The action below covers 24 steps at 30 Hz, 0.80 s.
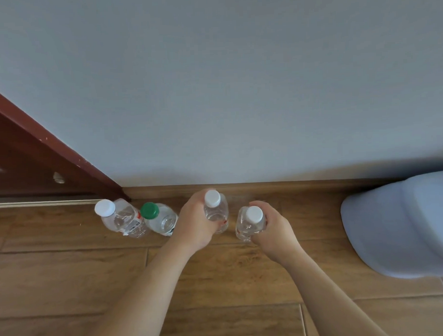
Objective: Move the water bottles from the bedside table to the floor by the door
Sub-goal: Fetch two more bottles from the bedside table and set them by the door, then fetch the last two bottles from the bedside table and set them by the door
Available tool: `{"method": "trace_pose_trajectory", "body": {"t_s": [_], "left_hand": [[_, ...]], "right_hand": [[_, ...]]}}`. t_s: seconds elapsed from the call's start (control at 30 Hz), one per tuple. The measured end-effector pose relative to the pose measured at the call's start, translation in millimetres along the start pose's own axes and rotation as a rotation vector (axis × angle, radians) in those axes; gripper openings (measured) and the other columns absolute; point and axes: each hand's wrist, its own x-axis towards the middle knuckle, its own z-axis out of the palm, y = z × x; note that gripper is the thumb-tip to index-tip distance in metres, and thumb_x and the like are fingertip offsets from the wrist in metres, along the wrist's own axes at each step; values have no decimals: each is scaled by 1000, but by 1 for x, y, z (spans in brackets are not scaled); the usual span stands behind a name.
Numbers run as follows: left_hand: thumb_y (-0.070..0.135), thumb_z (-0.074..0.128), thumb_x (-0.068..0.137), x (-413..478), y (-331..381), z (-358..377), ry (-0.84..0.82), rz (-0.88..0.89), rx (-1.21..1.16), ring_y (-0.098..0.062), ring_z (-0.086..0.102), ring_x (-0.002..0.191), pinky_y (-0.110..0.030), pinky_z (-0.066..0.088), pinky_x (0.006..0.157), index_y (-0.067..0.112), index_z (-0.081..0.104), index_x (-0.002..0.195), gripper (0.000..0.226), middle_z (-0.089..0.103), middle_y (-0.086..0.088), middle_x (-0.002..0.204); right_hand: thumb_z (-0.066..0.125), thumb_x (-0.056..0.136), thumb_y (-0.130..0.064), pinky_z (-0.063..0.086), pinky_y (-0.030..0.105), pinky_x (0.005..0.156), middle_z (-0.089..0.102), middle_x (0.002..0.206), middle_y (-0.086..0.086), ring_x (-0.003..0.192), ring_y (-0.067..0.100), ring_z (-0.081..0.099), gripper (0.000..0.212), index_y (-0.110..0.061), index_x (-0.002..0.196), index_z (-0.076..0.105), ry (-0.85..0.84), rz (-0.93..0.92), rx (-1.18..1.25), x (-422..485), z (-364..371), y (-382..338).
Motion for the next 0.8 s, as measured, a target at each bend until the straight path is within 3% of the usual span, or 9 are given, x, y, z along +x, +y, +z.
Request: {"method": "trace_pose_trajectory", "body": {"t_s": [0.17,0.27,0.37,0.43,0.57,0.67,0.8], "left_hand": [[14,86,75,-4,0,1,0,1,12,-4,50,103,-9,34,79,29,56,127,62,54,15,115],[19,88,73,-7,-2,3,-15,-35,25,-6,48,116,-20,36,96,28,50,138,76,53,13,130],[21,89,71,-10,-1,3,-26,-47,29,-10,47,126,-22,34,101,29,46,142,83,51,9,141],[22,90,70,-12,1,1,-21,-41,24,-8,45,126,-23,33,101,30,45,142,85,50,10,142],[30,90,69,-16,9,-11,-33,-6,20,-4,41,129,-28,35,107,33,40,145,91,44,16,144],[38,87,72,-19,23,-24,-45,16,43,-9,37,137,-34,35,111,36,36,147,91,40,15,149],[48,82,75,-28,49,-47,-45,49,42,-8,31,141,-30,29,110,41,34,148,87,34,17,154]], "right_hand": [[76,73,-21,45,27,93,57,125,-12,115,10,53,70,-30,136,48,-10,17,7,-4,-7,-2],[72,73,-13,43,23,91,56,127,-12,117,9,52,70,-30,136,48,-10,11,7,-6,-10,-1],[61,72,3,47,29,98,53,136,-12,126,11,49,77,-30,140,46,-12,4,-8,-7,-14,-1],[57,72,7,42,22,99,50,140,-15,130,8,45,80,-31,142,45,-3,-13,-35,-7,-18,-3],[61,74,0,33,8,86,49,140,-20,129,3,45,78,-37,140,44,31,-15,-55,-6,-28,-11],[65,76,-5,34,14,93,49,142,-17,130,5,45,74,-33,142,45,59,-42,-77,-12,-40,-24],[58,76,-1,40,23,101,47,144,-12,130,9,45,73,-26,143,45,56,-92,-101,-33,-64,-58]]}}
